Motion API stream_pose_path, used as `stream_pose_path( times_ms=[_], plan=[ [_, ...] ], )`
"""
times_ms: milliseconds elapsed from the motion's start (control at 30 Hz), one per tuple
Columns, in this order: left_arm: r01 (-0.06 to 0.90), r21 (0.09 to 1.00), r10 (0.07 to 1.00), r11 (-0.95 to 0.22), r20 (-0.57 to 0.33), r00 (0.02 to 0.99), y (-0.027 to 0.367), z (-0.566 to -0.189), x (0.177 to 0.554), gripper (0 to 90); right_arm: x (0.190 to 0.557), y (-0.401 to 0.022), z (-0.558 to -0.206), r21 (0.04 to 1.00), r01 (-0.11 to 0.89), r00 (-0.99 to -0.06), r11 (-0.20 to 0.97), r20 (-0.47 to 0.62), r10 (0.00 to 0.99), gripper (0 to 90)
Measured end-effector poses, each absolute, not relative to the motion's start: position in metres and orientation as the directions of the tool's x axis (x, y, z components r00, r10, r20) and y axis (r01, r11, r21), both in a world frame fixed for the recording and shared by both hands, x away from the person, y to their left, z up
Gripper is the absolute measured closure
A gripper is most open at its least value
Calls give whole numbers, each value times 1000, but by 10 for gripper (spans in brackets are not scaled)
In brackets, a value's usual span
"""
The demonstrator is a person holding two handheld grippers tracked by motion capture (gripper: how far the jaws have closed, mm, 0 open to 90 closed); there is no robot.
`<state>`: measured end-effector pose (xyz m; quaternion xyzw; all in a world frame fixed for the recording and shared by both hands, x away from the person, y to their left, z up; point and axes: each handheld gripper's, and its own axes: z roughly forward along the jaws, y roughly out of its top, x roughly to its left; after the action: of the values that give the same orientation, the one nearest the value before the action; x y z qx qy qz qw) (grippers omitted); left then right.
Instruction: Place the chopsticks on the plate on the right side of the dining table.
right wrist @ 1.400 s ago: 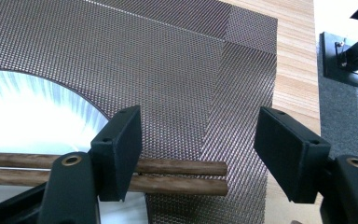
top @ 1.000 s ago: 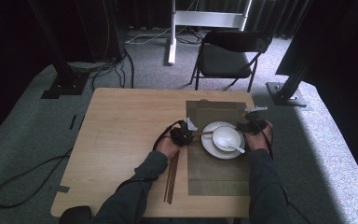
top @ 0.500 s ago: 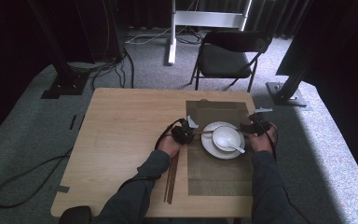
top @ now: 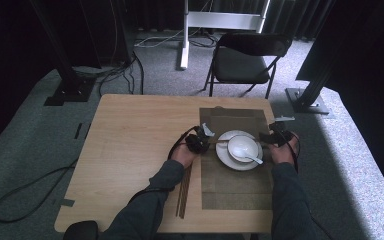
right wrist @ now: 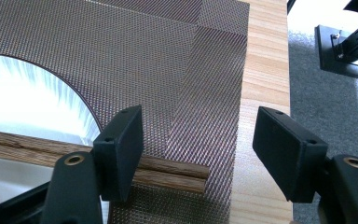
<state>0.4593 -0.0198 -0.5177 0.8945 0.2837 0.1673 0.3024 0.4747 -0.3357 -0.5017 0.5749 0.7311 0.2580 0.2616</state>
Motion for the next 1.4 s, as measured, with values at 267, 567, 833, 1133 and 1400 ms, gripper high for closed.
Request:
stream_pose_path(
  times_ms=[267, 567, 833, 1133, 1400],
  plan=[
    [417, 636, 617, -649, 119, 778, -20, -519, 462, 802, 473, -336, -502, 679, 705, -201, 204, -83, 976, 327],
    [426, 637, 623, -642, 111, 775, -21, -518, 461, 787, 472, -336, -502, 679, 704, -205, 208, -86, 975, 327],
    [428, 636, 629, -642, 117, 769, -19, -516, 458, 787, 471, -337, -501, 681, 703, -202, 206, -87, 976, 327],
    [415, 627, 620, -659, 141, 772, -18, -514, 452, 810, 470, -339, -501, 683, 701, -199, 205, -89, 976, 327],
    [416, 625, 621, -660, 141, 771, -20, -513, 453, 811, 470, -338, -501, 682, 701, -202, 208, -90, 975, 327]
  ],
)
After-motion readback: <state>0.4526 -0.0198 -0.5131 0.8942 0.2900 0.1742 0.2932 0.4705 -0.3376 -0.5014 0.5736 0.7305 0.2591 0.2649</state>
